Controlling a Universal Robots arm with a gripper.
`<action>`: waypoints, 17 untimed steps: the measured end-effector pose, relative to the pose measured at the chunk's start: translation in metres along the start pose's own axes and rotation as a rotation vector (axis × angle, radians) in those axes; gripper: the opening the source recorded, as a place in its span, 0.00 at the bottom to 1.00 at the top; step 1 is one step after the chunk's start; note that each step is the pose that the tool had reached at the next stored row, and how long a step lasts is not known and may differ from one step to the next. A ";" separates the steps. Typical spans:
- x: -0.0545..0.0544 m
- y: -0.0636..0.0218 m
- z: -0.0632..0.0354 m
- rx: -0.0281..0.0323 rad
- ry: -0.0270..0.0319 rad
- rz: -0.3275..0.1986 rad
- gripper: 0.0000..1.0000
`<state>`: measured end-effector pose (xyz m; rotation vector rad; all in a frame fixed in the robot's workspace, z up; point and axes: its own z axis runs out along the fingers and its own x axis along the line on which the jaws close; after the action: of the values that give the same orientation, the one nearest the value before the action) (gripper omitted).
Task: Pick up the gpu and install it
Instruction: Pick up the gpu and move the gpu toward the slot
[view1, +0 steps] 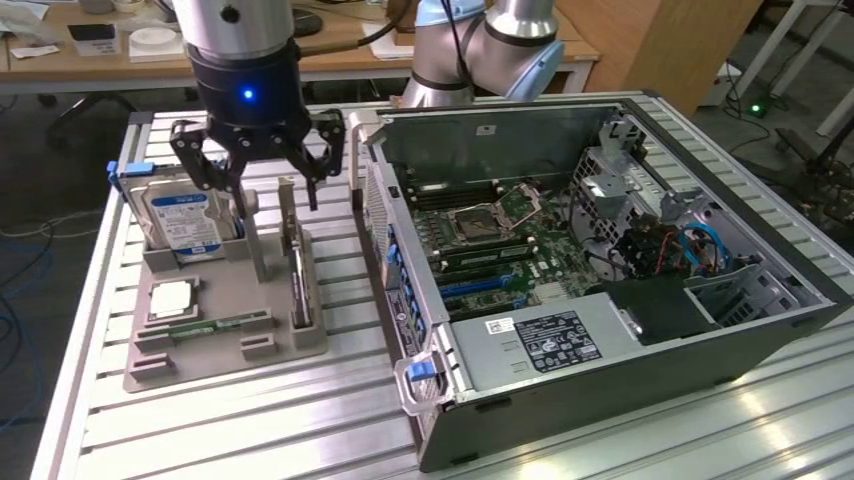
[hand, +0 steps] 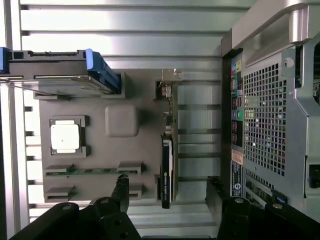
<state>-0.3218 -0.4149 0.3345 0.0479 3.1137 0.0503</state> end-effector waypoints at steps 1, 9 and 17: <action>0.000 -0.0001 0.0018 0.0008 -0.0008 0.001 0.73; 0.000 -0.0006 0.0146 0.0063 -0.0046 0.004 0.73; 0.001 -0.0008 0.0230 0.0064 -0.0066 0.005 0.73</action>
<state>-0.3218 -0.4150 0.3115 0.0565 3.1073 0.0403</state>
